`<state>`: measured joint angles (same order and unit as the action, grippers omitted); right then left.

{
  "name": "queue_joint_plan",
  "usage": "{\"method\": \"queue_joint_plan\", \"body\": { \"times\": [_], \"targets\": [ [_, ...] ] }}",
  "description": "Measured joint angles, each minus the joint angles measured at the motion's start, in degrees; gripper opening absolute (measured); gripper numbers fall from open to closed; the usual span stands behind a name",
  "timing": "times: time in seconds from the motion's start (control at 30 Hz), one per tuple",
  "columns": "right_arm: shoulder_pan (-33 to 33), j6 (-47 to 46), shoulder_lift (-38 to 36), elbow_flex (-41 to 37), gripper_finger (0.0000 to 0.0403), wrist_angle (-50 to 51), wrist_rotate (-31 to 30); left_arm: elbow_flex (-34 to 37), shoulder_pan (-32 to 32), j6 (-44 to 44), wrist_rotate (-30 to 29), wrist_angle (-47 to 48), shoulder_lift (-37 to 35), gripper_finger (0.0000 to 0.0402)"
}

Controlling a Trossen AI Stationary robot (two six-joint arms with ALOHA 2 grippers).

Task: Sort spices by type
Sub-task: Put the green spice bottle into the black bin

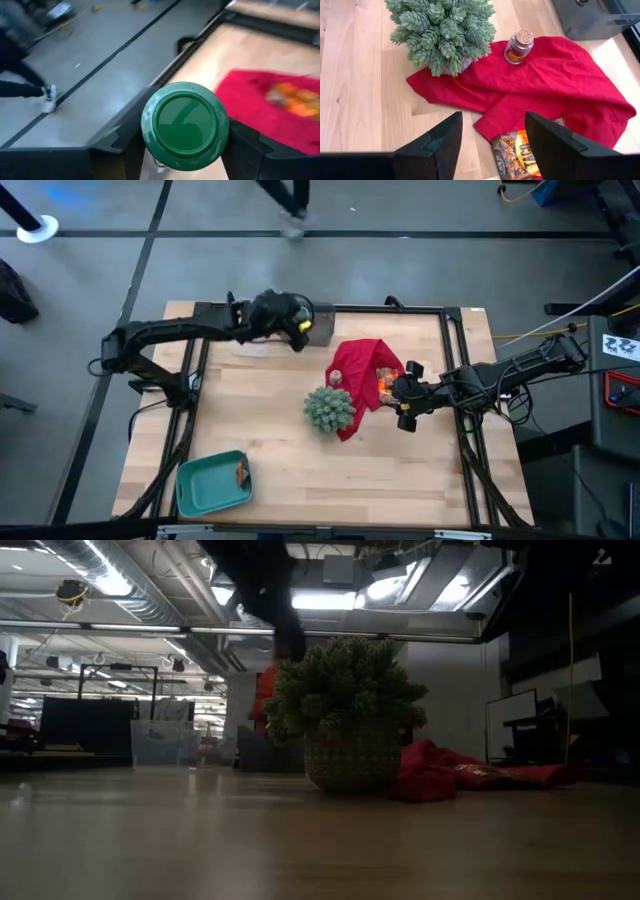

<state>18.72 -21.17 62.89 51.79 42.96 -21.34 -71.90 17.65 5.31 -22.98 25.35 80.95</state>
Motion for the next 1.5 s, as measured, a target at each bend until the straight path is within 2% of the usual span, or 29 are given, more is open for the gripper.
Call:
{"method": "queue_joint_plan", "body": {
  "times": [0.2, 0.43, 0.7, 1.03, 1.5],
  "targets": [
    [0.0, 0.0, 0.0, 0.0, 0.0216, 0.0, 0.0, 0.0, 6.7, -1.1, 0.1, 1.6, 4.3, 0.0193],
    [0.0, 0.0, 0.0, 0.0, 0.0216, 0.0, 0.0, -0.1, 10.9, -1.0, 4.0, 0.5, 9.5, 0.0194],
    [0.0, 0.0, 0.0, 0.0, 0.0216, 0.0, 0.0, -0.3, 11.2, -1.2, 3.8, -1.1, 11.5, 0.0194],
    [0.0, 0.1, 0.0, 0.0, 0.0216, 0.2, 0.0, 0.3, 9.7, -2.0, 5.4, -3.4, 8.8, 0.0194],
    [0.0, 0.4, 0.0, 0.1, 0.0216, 0.2, 0.0, 1.3, 9.1, 1.7, 4.6, 1.7, 8.7, 0.0194]
  ]
}}
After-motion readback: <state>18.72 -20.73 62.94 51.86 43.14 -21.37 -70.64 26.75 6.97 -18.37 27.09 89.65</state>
